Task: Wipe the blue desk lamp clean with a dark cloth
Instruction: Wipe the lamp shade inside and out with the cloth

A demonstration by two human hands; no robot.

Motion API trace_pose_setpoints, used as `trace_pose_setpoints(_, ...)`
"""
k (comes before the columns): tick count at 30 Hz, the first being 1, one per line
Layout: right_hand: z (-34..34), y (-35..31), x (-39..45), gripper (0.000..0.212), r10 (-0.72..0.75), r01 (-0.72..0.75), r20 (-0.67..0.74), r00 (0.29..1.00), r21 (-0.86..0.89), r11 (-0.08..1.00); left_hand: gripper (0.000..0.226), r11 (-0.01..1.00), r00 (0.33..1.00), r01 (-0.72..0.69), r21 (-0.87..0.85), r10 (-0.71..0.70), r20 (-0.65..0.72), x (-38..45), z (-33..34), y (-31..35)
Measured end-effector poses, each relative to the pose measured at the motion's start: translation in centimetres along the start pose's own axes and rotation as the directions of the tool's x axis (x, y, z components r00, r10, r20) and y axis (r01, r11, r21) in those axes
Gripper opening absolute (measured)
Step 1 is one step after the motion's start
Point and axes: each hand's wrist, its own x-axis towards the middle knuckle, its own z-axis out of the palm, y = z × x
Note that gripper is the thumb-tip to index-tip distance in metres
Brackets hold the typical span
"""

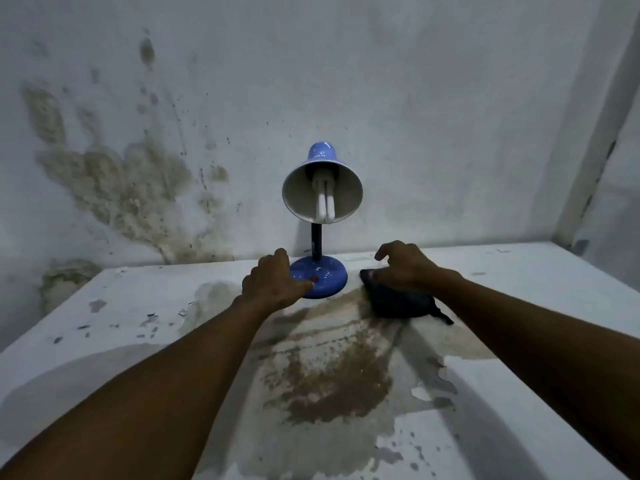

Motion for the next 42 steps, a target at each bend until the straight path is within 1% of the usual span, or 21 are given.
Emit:
trace_pose_setpoints(4,2.2,1.3,1.4,0.041,0.021,-0.019,0.016,1.0,-0.111,0.994,0.093,0.999,0.997,0.051,-0.012,-0.05,0.06,2.5,2.6,0.2)
trace_pose_setpoints(5,2.8,1.7,1.9,0.042,0.024,-0.023,0.01,1.0,-0.135,0.991,0.099,0.998,0.996,0.058,-0.009,-0.057,0.07,3.2,3.4,0.2)
trace_pose_setpoints(9,4.7,3.0,3.9,0.069,0.103,-0.105,-0.022,0.994,-0.233,0.967,0.119,0.995,0.993,0.1,0.023,-0.101,0.06,5.9,5.8,0.7)
trace_pose_setpoints(11,5.6,3.5,4.8,0.079,0.129,-0.136,-0.044,0.991,-0.251,0.958,0.126,0.99,0.988,0.14,0.033,-0.142,0.065,7.1,6.8,1.0)
trace_pose_setpoints(14,6.5,4.0,5.5,0.085,0.161,-0.173,-0.068,0.985,-0.248,0.953,0.136,0.98,0.977,0.193,0.054,-0.197,0.081,8.7,7.6,1.3)
trace_pose_setpoints(17,6.9,4.0,6.0,0.076,0.153,-0.17,-0.081,0.985,-0.286,0.943,0.144,0.974,0.97,0.217,0.064,-0.223,0.099,10.1,8.3,1.6)
trace_pose_setpoints(20,6.7,3.7,6.2,0.055,0.134,-0.154,-0.084,0.987,-0.316,0.936,0.149,0.971,0.965,0.221,0.085,-0.231,0.126,10.8,8.8,2.1)
trace_pose_setpoints(23,6.4,3.2,6.2,0.039,0.116,-0.142,-0.098,0.988,-0.337,0.931,0.146,0.969,0.963,0.231,0.091,-0.241,0.123,11.2,9.2,2.2)
trace_pose_setpoints(26,6.1,2.8,6.2,0.03,0.077,-0.115,-0.119,0.99,-0.358,0.927,0.14,0.969,0.964,0.23,0.09,-0.24,0.116,11.3,9.3,2.2)
trace_pose_setpoints(32,5.1,3.1,5.8,0.025,0.054,-0.11,-0.202,0.978,-0.278,0.954,0.131,0.966,0.967,0.227,0.122,-0.238,0.089,10.4,9.2,2.1)
trace_pose_setpoints(35,4.9,3.2,5.3,0.026,0.04,-0.091,-0.219,0.975,-0.225,0.97,0.125,0.965,0.969,0.226,0.131,-0.237,0.072,9.4,9.1,1.9)
trace_pose_setpoints(38,4.8,3.1,4.7,0.022,0.018,-0.046,-0.258,0.966,-0.103,0.994,0.121,0.968,0.971,0.221,0.121,-0.23,0.069,8.1,8.7,1.6)
trace_pose_setpoints(42,4.5,2.8,3.6,0.006,-0.015,0.05,-0.357,0.934,0.087,0.995,0.12,0.968,0.972,0.211,0.135,-0.223,0.075,6.3,7.8,1.1)
